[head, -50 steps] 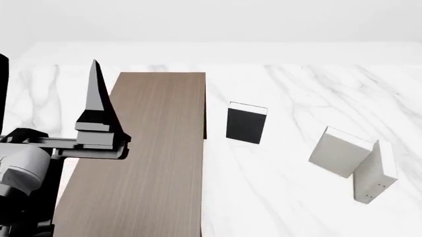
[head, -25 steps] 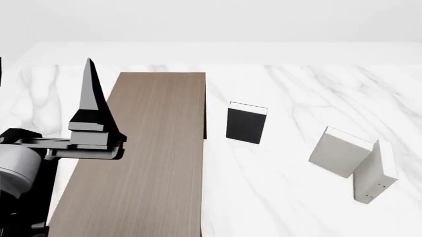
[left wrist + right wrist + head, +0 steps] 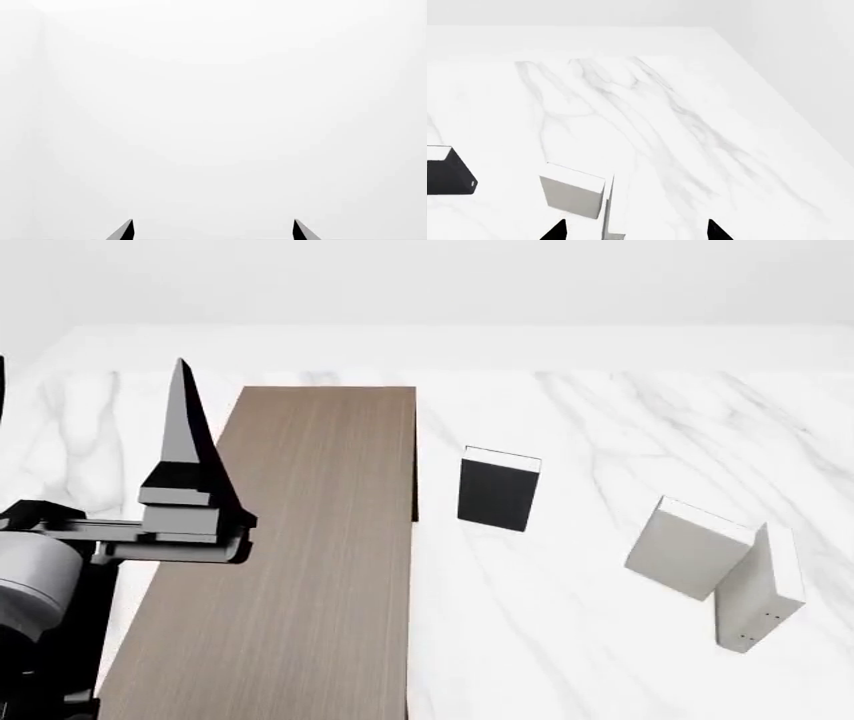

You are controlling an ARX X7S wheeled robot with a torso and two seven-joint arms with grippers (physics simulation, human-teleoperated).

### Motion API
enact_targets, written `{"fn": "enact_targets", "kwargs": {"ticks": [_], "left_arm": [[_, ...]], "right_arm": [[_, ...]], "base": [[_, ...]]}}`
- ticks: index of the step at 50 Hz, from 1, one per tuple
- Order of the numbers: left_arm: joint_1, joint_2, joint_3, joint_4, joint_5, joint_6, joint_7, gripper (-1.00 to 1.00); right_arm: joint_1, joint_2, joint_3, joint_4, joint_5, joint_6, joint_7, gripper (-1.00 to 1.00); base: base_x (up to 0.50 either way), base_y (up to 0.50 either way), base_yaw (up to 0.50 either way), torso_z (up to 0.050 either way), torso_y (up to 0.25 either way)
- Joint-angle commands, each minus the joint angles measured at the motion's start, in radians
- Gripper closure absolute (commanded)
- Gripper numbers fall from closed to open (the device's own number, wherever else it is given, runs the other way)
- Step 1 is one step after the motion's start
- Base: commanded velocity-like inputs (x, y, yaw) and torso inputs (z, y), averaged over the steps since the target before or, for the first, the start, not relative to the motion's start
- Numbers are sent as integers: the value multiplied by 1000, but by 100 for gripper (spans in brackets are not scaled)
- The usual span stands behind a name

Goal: Pick up the book on the right and place it under the cabinet shelf.

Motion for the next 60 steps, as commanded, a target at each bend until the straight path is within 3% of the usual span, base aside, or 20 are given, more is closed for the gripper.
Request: {"fn": "enact_targets", "kwargs": {"ticks": [1, 27, 60], "left_arm": [[0, -8, 16, -11, 7, 19, -2, -100], [-4, -28, 22, -2, 5, 43, -11, -100], [-71, -67, 86, 13, 16, 89, -62, -100]], "right_arm": [[-74, -19, -46, 12, -80, -82, -75, -100], [-217, -150, -133, 196, -261, -217, -204, -100], [-216, -362, -204, 516, -458, -167, -335, -100]], "base": [[0, 0, 0, 0, 0], [0, 0, 0, 0, 0], [0, 0, 0, 0, 0]]}}
